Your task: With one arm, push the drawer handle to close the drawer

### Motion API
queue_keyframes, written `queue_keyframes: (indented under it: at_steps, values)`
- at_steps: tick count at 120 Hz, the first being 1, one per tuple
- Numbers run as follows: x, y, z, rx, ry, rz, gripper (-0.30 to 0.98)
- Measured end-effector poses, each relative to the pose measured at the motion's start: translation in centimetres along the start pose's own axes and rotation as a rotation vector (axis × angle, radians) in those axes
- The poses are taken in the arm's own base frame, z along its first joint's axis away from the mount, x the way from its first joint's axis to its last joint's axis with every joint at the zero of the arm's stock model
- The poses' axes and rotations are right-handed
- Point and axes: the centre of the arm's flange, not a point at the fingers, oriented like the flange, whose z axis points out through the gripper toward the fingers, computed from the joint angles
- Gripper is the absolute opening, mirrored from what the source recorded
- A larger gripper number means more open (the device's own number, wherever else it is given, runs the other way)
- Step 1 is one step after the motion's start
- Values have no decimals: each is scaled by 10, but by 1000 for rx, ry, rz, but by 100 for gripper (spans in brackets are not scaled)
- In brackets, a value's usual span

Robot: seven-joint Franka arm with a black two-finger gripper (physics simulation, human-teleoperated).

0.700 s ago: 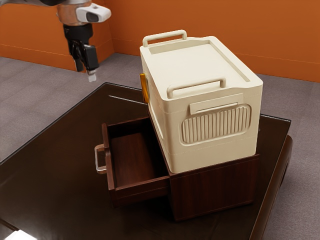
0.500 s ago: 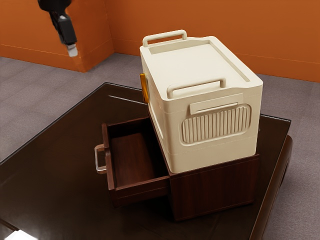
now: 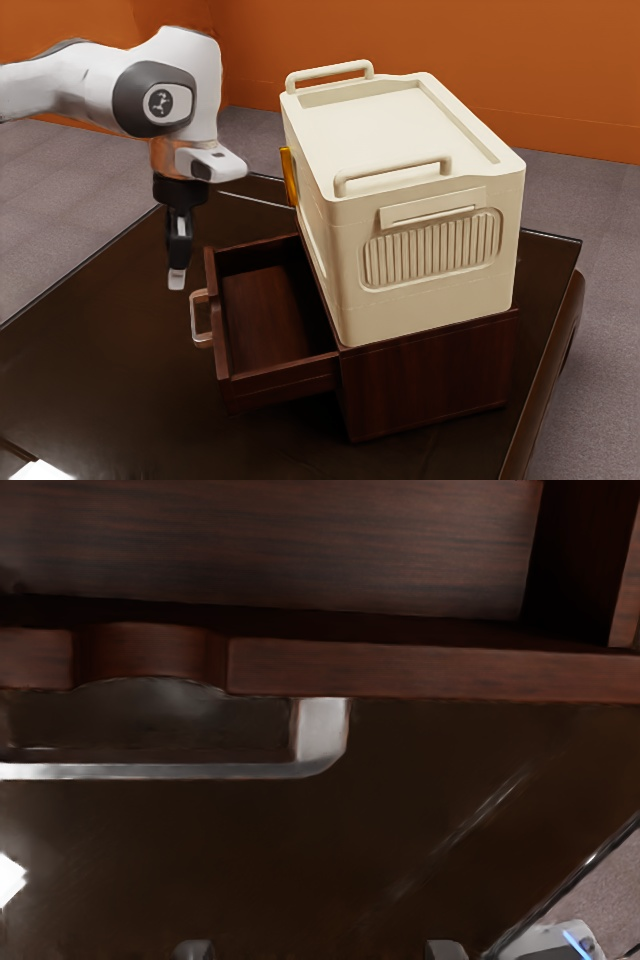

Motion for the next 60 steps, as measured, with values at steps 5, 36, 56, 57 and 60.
queue_keyframes:
  at_steps: [5, 36, 56, 57, 60]
  values:
    - [-6, -26, 8, 8, 23, -19, 7]
    - [-13, -42, 54, 85, 50, 44, -6]
    - [21, 1, 76, 114, 47, 184, -10]
    - [23, 2, 77, 115, 48, 189, -11]
    - [26, 6, 78, 118, 51, 203, -10]
